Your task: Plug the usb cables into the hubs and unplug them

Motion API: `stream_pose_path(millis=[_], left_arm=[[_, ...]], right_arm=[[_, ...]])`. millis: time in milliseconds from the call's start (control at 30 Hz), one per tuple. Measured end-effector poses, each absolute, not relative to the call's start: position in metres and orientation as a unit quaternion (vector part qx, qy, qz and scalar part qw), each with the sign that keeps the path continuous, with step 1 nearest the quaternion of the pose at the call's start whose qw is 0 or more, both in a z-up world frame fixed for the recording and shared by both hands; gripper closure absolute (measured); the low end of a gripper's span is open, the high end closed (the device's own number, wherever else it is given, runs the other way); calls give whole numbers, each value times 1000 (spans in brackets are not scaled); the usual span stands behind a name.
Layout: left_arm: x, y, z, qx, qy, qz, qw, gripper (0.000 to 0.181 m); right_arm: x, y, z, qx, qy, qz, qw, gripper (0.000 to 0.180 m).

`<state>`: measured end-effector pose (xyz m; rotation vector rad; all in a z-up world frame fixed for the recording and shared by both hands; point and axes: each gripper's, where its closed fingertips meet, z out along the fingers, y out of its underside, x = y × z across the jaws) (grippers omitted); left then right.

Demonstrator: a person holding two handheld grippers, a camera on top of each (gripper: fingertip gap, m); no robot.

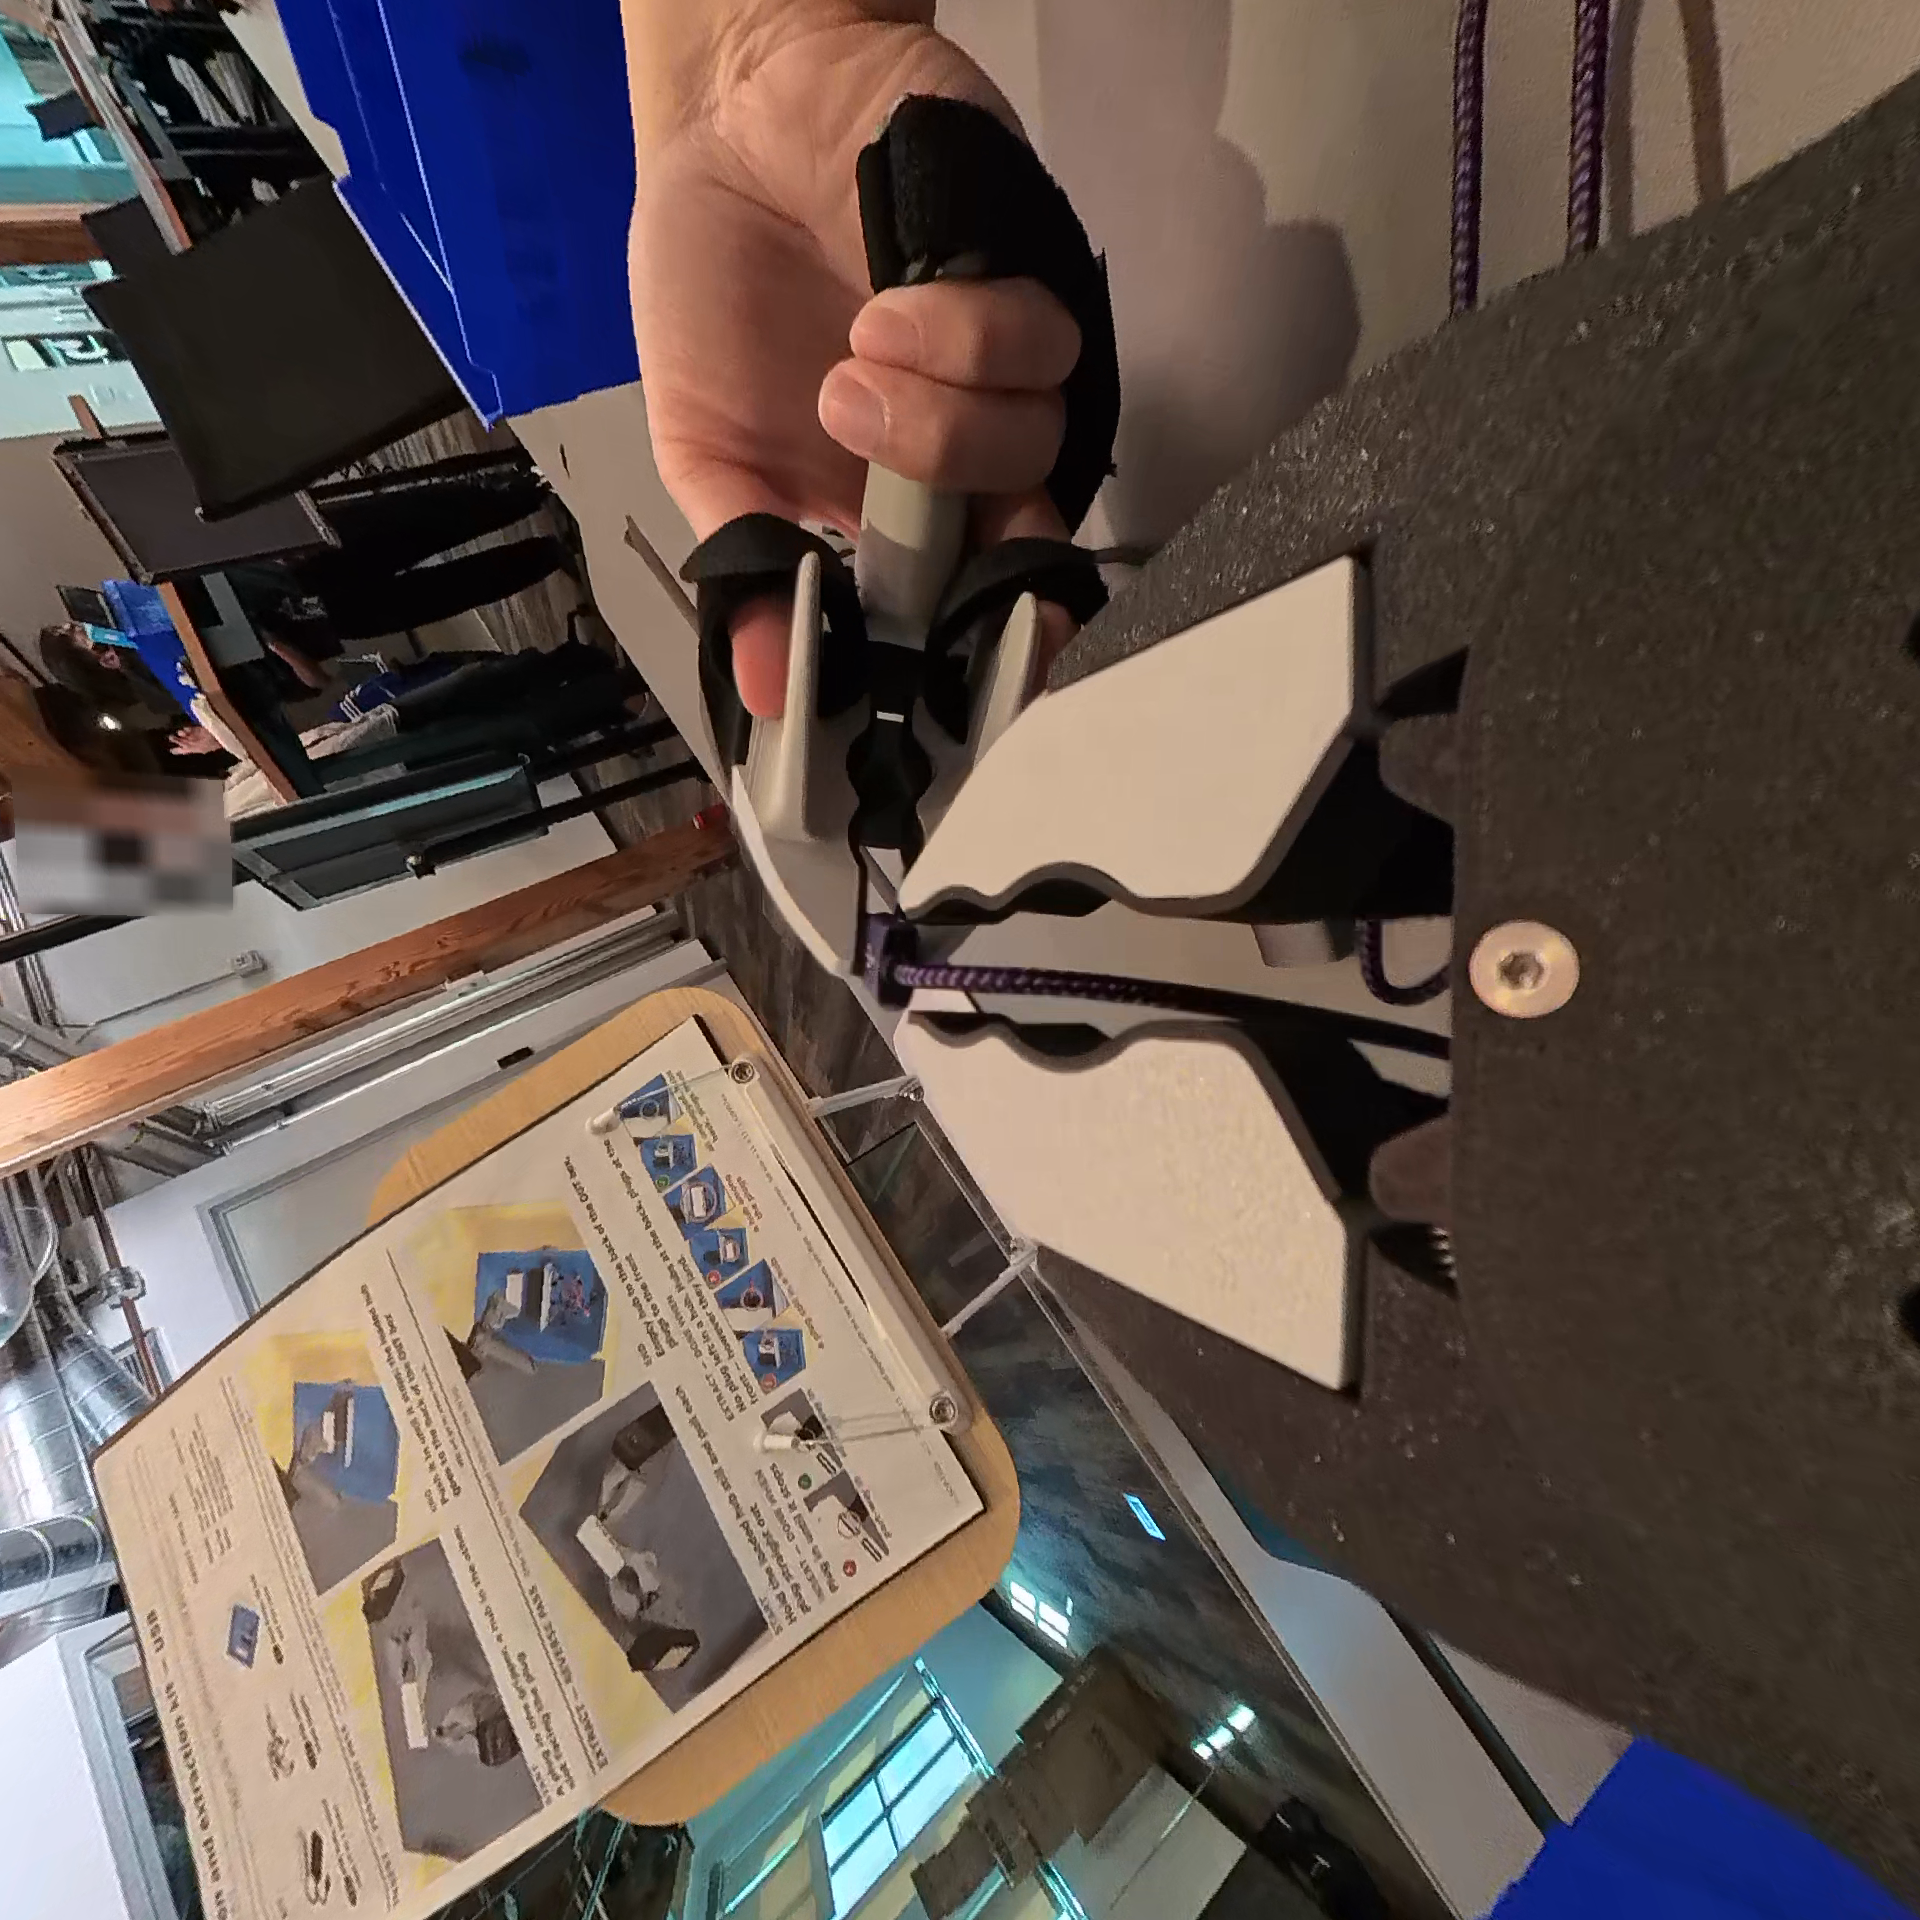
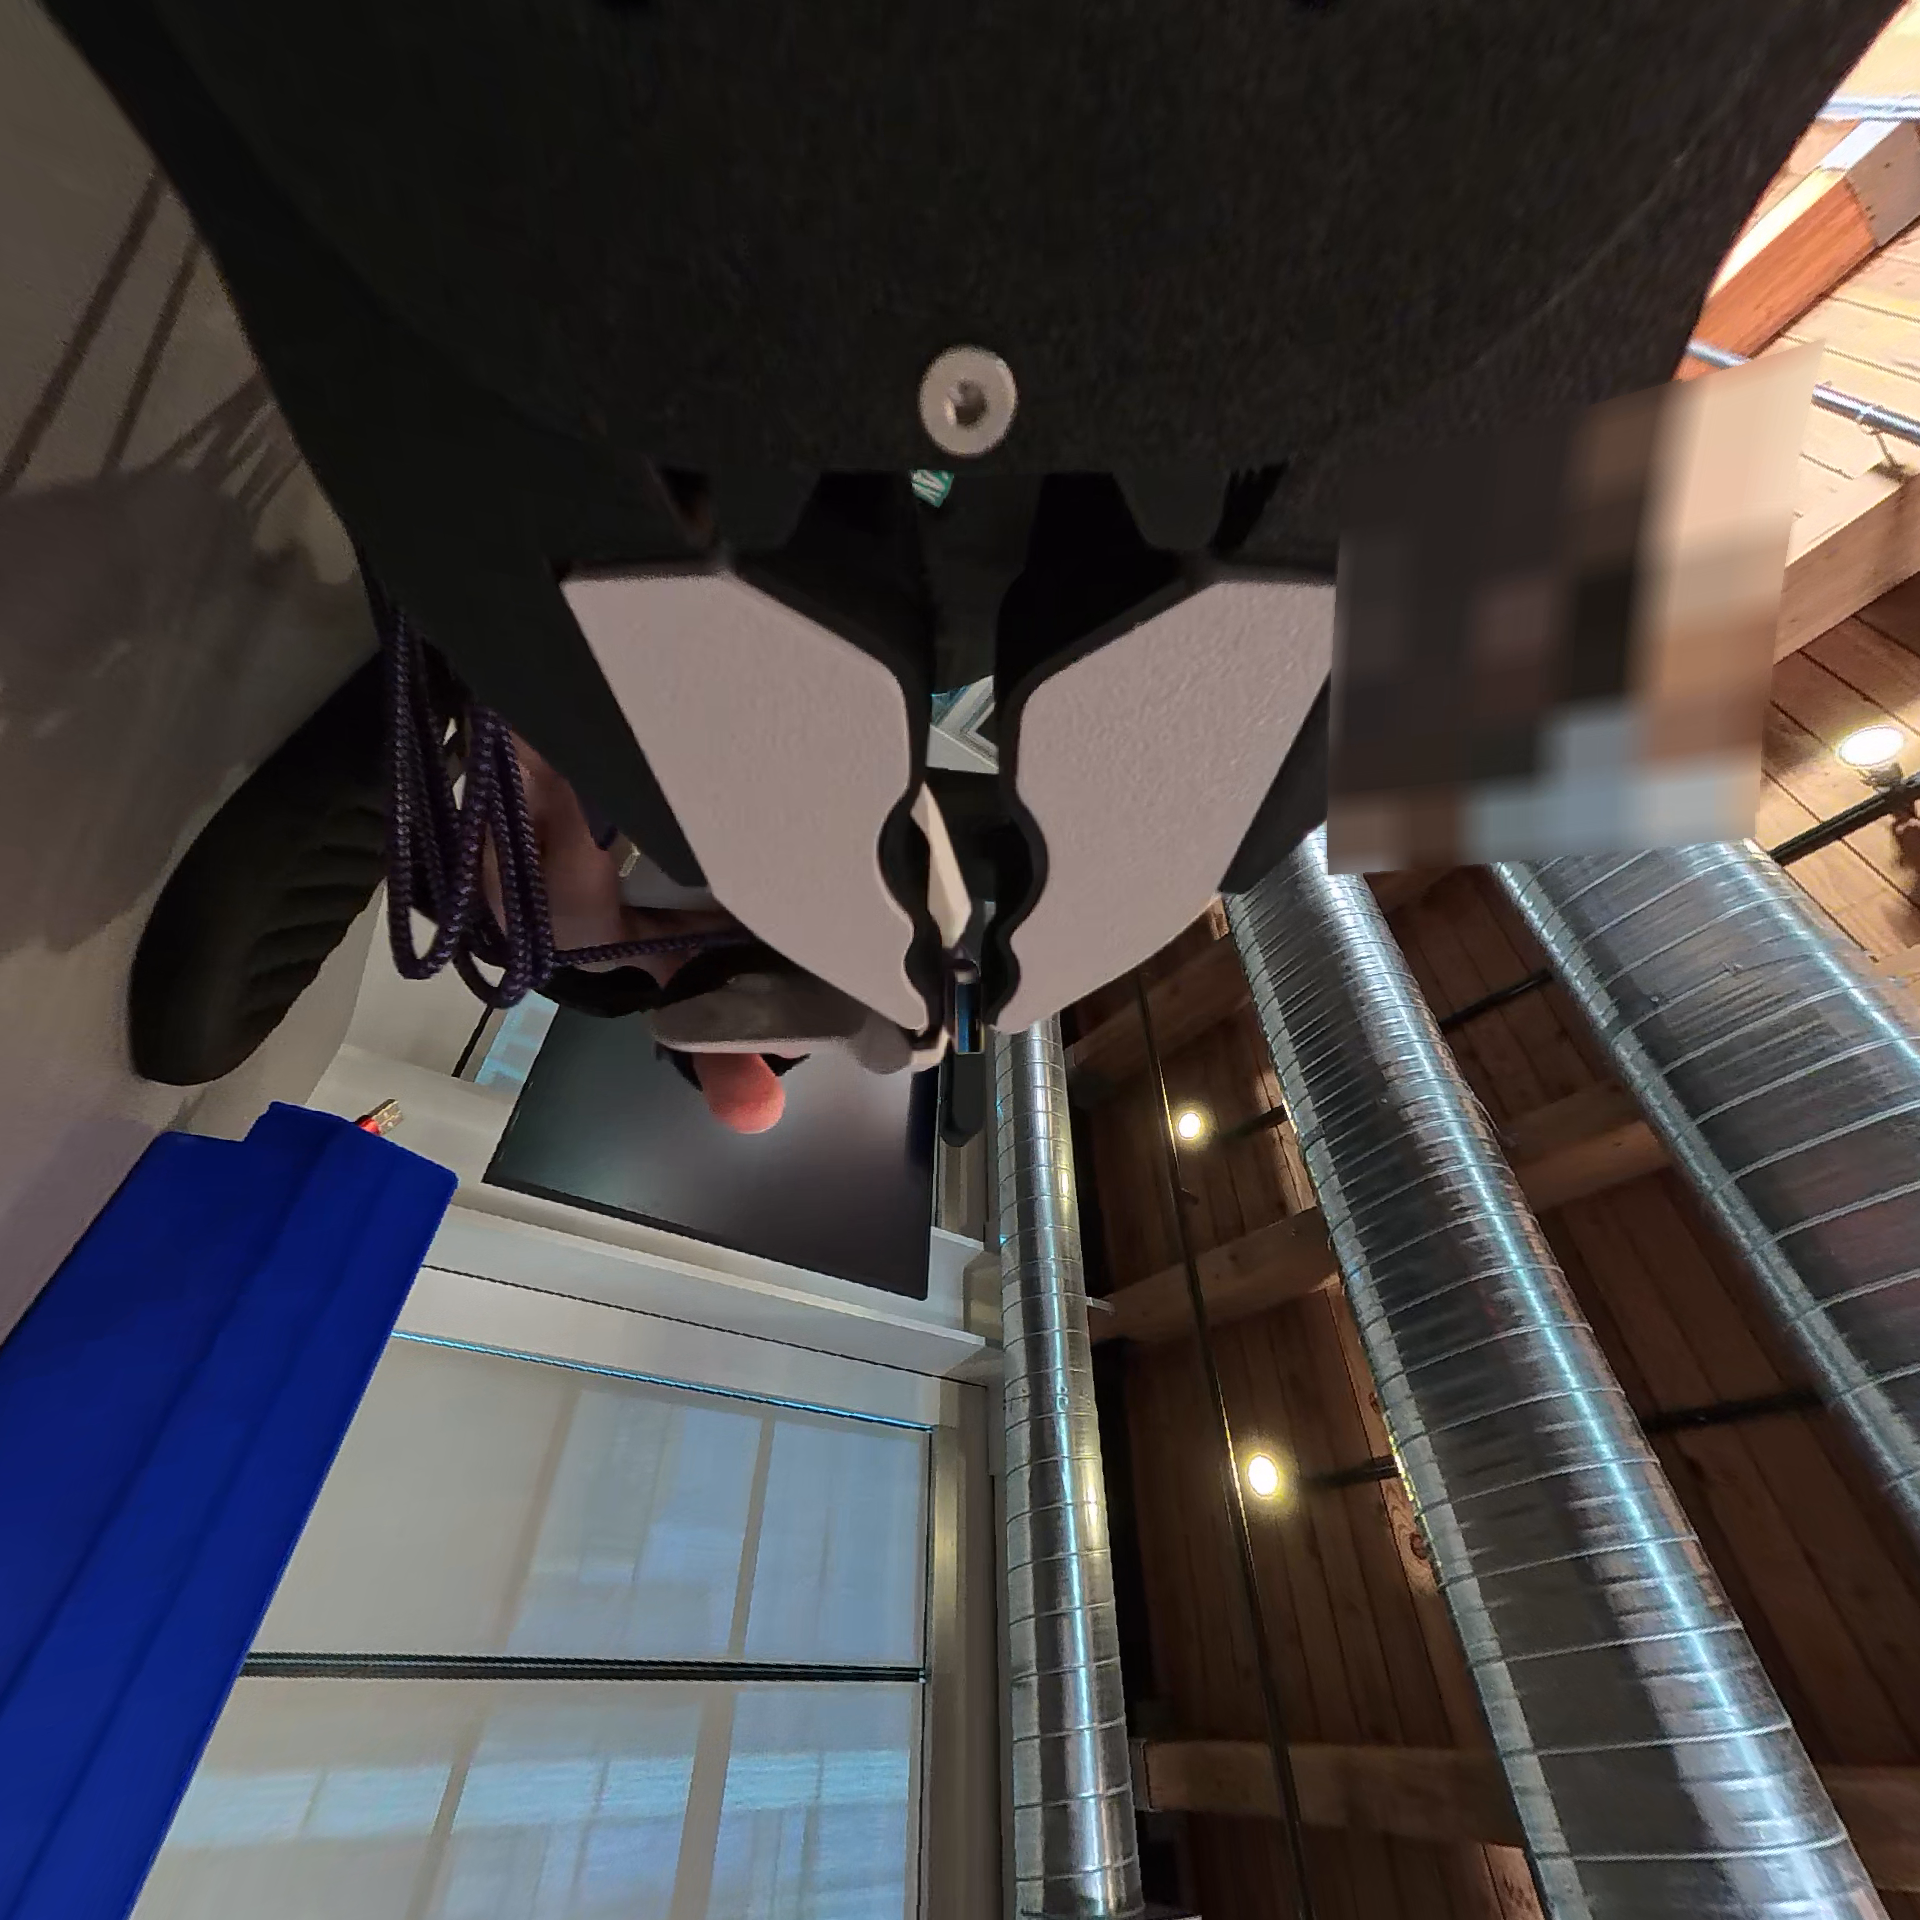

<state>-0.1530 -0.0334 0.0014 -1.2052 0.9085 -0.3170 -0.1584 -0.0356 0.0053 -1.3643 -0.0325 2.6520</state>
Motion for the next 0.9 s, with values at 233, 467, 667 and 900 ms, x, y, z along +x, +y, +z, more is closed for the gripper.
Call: stream_pose_path(millis=[233,467,667,900], left_arm=[[-150,-35,4,-541,418,-163,711,164],[-149,-35,2,-533,427,-153,714,164],[-148,-33,-1,-542,432,-154,704,165],[-146,-31,-5,-555,431,-156,695,165]], right_arm=[[-158,-36,4,-458,-7,886,75,174],[-160,-38,2,-464,-13,883,69,173],[-160,-38,-1,-473,-15,878,69,173],[-159,-36,-4,-485,-16,871,77,174]])
